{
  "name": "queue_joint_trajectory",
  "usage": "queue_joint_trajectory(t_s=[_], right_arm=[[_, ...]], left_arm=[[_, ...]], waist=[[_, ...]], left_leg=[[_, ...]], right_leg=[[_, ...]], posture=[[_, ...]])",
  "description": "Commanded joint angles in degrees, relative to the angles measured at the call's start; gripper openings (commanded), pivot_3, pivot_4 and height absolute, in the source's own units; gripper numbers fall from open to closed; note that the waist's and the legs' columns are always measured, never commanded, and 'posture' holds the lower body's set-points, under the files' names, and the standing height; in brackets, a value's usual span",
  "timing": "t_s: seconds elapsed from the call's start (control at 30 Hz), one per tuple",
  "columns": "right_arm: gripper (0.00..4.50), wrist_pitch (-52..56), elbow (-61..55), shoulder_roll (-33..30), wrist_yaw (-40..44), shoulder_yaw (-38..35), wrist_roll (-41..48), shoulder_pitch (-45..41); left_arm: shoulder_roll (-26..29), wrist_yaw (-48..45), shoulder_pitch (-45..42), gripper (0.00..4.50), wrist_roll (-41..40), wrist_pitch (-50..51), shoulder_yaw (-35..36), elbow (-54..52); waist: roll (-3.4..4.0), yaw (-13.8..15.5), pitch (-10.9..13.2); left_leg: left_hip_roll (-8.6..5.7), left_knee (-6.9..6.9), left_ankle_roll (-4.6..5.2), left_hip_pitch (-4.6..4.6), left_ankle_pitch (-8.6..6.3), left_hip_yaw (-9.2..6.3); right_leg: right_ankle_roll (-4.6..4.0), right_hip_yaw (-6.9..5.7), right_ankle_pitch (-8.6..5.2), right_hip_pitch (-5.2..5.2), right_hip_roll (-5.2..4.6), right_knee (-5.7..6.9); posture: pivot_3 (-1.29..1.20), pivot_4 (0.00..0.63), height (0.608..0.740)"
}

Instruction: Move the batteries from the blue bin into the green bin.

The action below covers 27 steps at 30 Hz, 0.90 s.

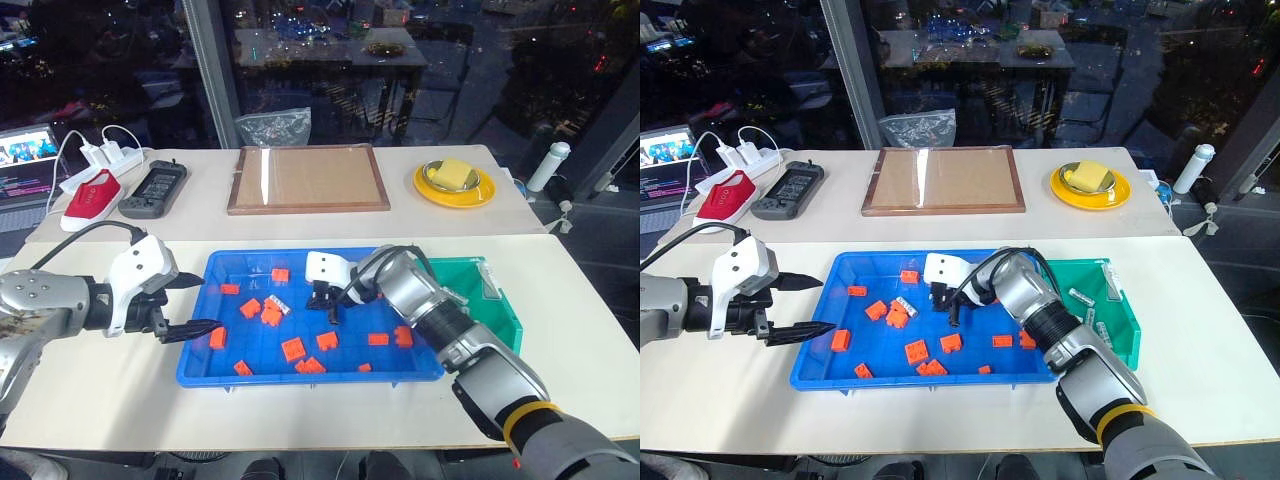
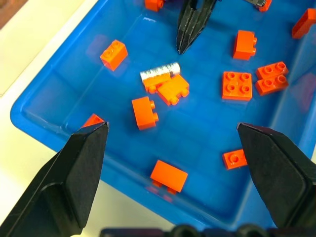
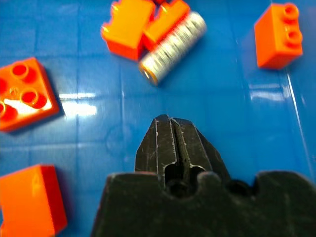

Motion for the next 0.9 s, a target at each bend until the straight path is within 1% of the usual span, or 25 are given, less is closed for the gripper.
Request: queue_joint_trajectory(t_s=[0.03, 0.1, 0.17, 0.2, 0.3, 0.33, 0.37, 0.43, 0.57, 0.73, 0.9], right_arm=[[0.03, 2.1, -3.2, -3.1, 0.5, -0.7, -1.3, 0.8], [0.03, 4.1, -4.5, -3.9, 0.0, -1.9, -0.7, 0.5], [0.60, 6.6, -5.7, -3.8, -0.6, -3.5, 0.7, 0.0], [0.78, 7.7, -6.9, -3.7, -0.3, -3.8, 1.2, -0.2], [1.93, 8.3, -8.9, -1.6, -2.0, -4.8, 1.9, -0.8], [2.18, 8.8, -8.9, -0.6, -2.8, -5.0, 2.0, -1.2], [2.58, 9.1, -8.6, 0.9, -3.7, -5.1, 2.0, -1.6], [2.58, 9.4, -7.8, 3.0, -5.1, -5.3, 1.8, -2.1], [2.58, 9.5, -1.3, 10.3, -11.8, -6.6, 1.5, -3.8], [2.58, 8.9, 3.2, 12.7, -14.4, -6.8, 1.0, -4.4], [2.58, 8.5, 6.2, 13.4, -15.6, -5.9, 0.2, -4.5]], left_arm=[[0.0, -0.2, -2.0, 4.50, 0.4, -1.5, -0.5, 0.7], [0.0, -0.4, -2.4, 4.50, 0.4, -1.6, -0.8, 1.0], [0.0, -0.5, -2.5, 4.50, 0.4, -1.7, -0.9, 1.1], [0.1, -0.7, -2.4, 4.50, 0.4, -1.7, -0.9, 1.2], [0.6, -1.0, -2.1, 4.50, 0.8, -2.0, -0.8, 1.6], [0.8, -1.1, -2.1, 4.50, 0.9, -2.1, -0.7, 1.9], [1.0, -1.1, -1.9, 4.50, 1.2, -2.2, -0.6, 2.1], [1.1, -1.1, -1.7, 4.50, 1.5, -2.4, -0.4, 2.3], [1.2, -1.0, -1.3, 4.50, 1.6, -2.0, 0.1, 1.9], [1.6, -0.9, -0.4, 4.50, 1.5, -1.7, 1.2, 1.3], [1.9, -0.6, 0.3, 4.50, 1.4, -1.6, 1.9, 1.0]], waist=[[0.00, 0.1, 0.0], [0.00, 0.1, 0.0], [-0.01, 0.0, 0.0], [-0.01, -0.1, 0.0], [-0.01, -0.2, 0.0], [-0.01, -0.2, 0.0], [-0.01, -0.2, 0.0], [-0.01, -0.2, 0.0], [-0.01, -0.1, 0.0], [-0.01, 0.1, 0.0], [-0.02, -0.1, 0.0]], left_leg=[[0.00, 0.00, 0.00, -0.01, 0.00, 0.00], [0.00, 0.02, 0.00, -0.04, 0.00, 0.00], [0.00, 0.02, 0.00, -0.06, 0.00, 0.00], [0.00, 0.01, 0.00, -0.06, 0.00, 0.00], [0.05, 0.01, 0.00, -0.10, 0.00, 0.00], [0.08, 0.00, 0.00, -0.10, 0.00, 0.01], [0.12, 0.00, 0.00, -0.11, 0.00, 0.01], [0.20, 0.00, 0.00, -0.15, 0.00, 0.01], [0.27, -0.01, 0.00, -0.22, 0.00, 0.01], [0.41, -0.04, 0.00, -0.26, 0.00, 0.02], [0.55, -0.05, -0.01, -0.29, 0.00, 0.07]], right_leg=[[0.00, 0.00, 0.00, 0.00, 0.00, 0.00], [0.00, 0.00, 0.00, 0.00, 0.00, -0.02], [0.00, 0.00, 0.00, -0.03, 0.00, -0.03], [0.00, 0.00, 0.00, -0.05, 0.00, -0.02], [-0.01, 0.01, 0.00, -0.13, 0.05, -0.01], [-0.01, 0.01, 0.00, -0.14, 0.08, 0.00], [-0.01, 0.01, 0.00, -0.16, 0.11, 0.00], [-0.01, 0.01, 0.00, -0.23, 0.21, 0.01], [-0.05, 0.02, 0.03, -0.36, 0.29, 0.12], [-0.10, 0.01, 0.06, -0.49, 0.42, 0.21], [-0.17, 0.01, 0.10, -0.62, 0.53, 0.26]], posture=[[0.00, 0.150, 0.740], [0.00, 0.150, 0.740], [0.00, 0.150, 0.740], [0.00, 0.150, 0.740], [0.00, 0.150, 0.740], [0.00, 0.150, 0.740], [0.00, 0.150, 0.740], [0.00, 0.150, 0.740], [0.00, 0.150, 0.740], [0.00, 0.150, 0.740], [0.00, 0.150, 0.740]])
